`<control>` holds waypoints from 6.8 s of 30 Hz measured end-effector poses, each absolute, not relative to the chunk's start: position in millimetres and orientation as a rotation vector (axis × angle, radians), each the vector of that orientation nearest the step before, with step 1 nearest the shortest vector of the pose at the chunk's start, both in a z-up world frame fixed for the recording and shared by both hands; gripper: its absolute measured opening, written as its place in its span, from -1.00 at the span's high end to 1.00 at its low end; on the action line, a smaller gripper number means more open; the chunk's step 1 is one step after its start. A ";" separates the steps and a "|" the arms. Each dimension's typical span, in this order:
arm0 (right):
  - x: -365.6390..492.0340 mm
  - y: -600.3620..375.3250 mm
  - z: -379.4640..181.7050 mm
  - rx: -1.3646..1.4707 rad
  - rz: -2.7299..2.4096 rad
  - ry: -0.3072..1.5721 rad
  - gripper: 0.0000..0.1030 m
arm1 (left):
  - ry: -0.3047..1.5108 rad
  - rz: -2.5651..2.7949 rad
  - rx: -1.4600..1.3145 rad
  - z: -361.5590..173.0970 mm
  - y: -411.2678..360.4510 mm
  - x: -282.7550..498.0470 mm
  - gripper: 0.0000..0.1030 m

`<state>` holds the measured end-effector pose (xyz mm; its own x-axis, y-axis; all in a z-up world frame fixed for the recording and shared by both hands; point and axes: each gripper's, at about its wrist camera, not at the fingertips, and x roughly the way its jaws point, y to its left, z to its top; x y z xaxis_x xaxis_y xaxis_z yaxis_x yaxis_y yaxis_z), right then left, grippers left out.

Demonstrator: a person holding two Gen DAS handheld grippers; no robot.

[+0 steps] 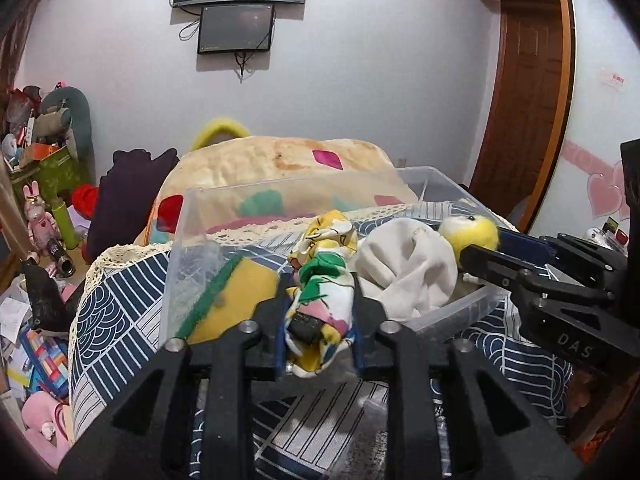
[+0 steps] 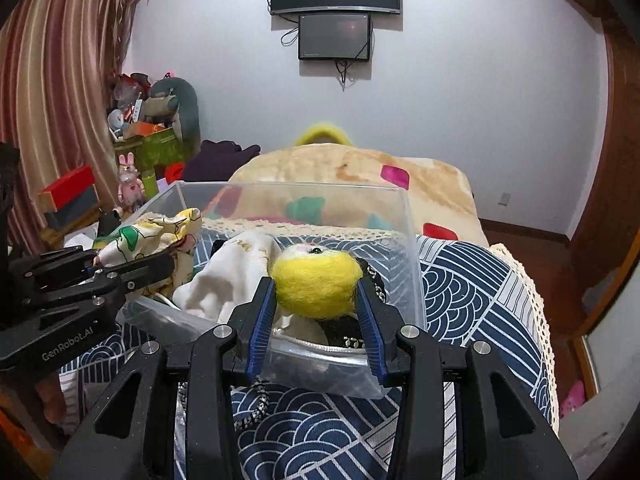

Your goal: Organize soft objects

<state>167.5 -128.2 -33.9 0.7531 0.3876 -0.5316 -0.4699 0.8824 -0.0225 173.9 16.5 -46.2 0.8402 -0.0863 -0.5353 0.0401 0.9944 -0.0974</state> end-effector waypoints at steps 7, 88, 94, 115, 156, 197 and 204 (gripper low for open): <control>162.7 -133.2 -27.3 -0.147 0.492 0.547 0.18 | 0.567 -0.091 -0.095 -40.2 18.6 160.8 0.12; 136.7 -115.9 -81.3 -0.220 0.598 0.709 0.75 | 0.537 -0.137 -0.188 -48.9 47.7 61.7 0.41; 123.2 -134.2 -50.6 -0.176 0.612 0.620 0.75 | 0.472 -0.145 -0.200 -25.9 54.0 66.7 0.41; 162.1 -107.0 -1.5 -0.090 0.580 0.502 0.75 | 0.465 -0.119 -0.186 -12.6 56.2 153.2 0.41; 137.7 -119.4 0.2 -0.147 0.593 0.463 -0.56 | 0.425 -0.065 -0.164 -0.7 56.3 102.8 -0.33; 50.9 -168.3 10.3 -0.010 0.557 0.258 -0.97 | 0.209 -0.023 -0.089 11.0 11.9 7.4 -0.99; 48.2 -170.8 11.5 -0.013 0.538 0.243 -1.00 | 0.217 -0.022 -0.090 9.1 13.6 8.2 -0.99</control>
<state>48.2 -170.8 11.5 0.8308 0.5056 -0.2325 -0.5086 0.8594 0.0515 8.2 13.6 9.1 0.9764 -0.0312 -0.2138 0.0118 0.9957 -0.0914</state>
